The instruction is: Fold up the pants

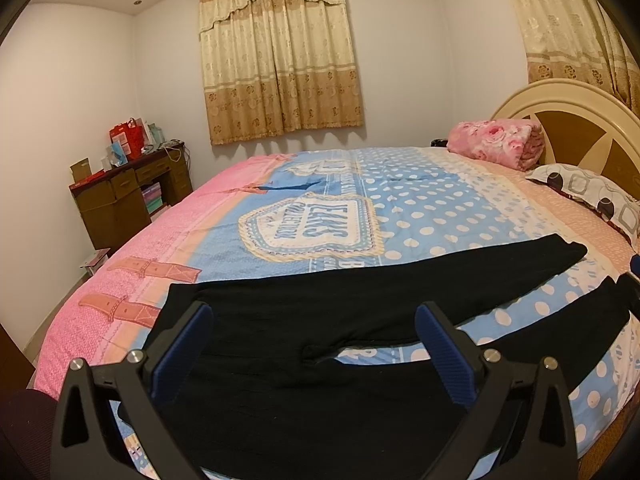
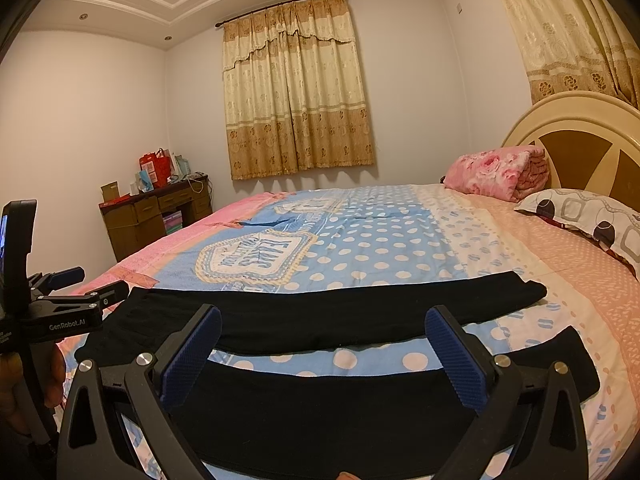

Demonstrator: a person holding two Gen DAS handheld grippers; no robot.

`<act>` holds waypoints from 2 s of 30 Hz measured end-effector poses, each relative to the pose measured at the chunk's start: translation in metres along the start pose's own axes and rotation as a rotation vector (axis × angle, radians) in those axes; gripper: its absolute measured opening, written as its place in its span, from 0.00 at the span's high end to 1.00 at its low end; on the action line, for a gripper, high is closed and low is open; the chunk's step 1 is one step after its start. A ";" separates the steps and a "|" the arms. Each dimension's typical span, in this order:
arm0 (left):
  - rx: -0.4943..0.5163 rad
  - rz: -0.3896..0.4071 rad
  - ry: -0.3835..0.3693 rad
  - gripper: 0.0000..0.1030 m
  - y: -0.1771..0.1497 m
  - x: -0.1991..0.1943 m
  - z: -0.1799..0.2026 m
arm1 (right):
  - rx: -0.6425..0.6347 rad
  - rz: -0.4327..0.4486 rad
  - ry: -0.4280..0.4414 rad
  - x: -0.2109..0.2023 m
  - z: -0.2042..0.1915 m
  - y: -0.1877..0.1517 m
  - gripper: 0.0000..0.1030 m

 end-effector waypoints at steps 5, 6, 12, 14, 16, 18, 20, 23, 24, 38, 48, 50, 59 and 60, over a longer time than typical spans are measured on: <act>-0.002 -0.002 0.001 0.00 -0.001 0.000 -0.002 | 0.000 -0.001 0.001 0.001 0.001 -0.001 0.01; -0.001 -0.001 0.001 0.00 -0.001 0.000 -0.002 | 0.001 -0.002 0.002 0.001 0.001 -0.001 0.01; -0.001 -0.004 0.001 0.00 -0.002 0.001 -0.003 | 0.002 -0.004 0.002 0.001 0.002 -0.002 0.01; -0.001 -0.007 0.001 0.00 -0.003 0.001 -0.005 | 0.002 -0.006 0.003 0.002 0.002 -0.003 0.01; -0.001 -0.012 0.002 0.00 -0.006 0.002 -0.007 | 0.003 -0.010 0.004 0.003 0.003 -0.004 0.01; 0.000 -0.016 0.003 0.00 -0.008 0.002 -0.009 | 0.005 -0.014 0.004 0.003 0.004 -0.005 0.01; 0.001 -0.021 0.003 0.00 -0.011 0.001 -0.009 | 0.007 -0.020 0.003 0.006 0.006 -0.005 0.01; 0.003 -0.032 0.003 0.00 -0.012 0.008 -0.006 | 0.011 -0.027 0.003 0.009 0.009 -0.005 0.01; 0.005 -0.035 0.003 0.00 -0.010 0.009 -0.004 | 0.012 -0.029 0.002 0.009 0.010 -0.004 0.01; 0.028 -0.101 -0.002 0.00 -0.021 0.034 0.001 | 0.024 -0.081 -0.002 0.030 0.023 -0.015 0.01; 0.052 -0.111 0.089 0.00 -0.006 0.060 -0.050 | 0.033 -0.159 -0.127 0.070 0.135 0.014 0.01; 0.059 -0.129 0.138 0.00 -0.002 0.076 -0.070 | 0.037 -0.181 -0.180 0.092 0.172 0.026 0.01; -0.049 -0.266 0.206 0.00 0.005 0.155 -0.160 | 0.148 -0.343 -0.261 0.196 0.296 0.050 0.02; -0.059 -0.280 0.205 0.00 0.005 0.163 -0.166 | 0.152 -0.359 -0.259 0.207 0.304 0.050 0.02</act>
Point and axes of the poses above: each gripper's, at about its wrist camera, not at the fingertips, and x roughly the way its jaws point, z to its right, y to its top, the point moved 1 cm from there along x, roughly the way its jaws point, and after that the axes turned 3 degrees about -y, right-handed, at the moved point
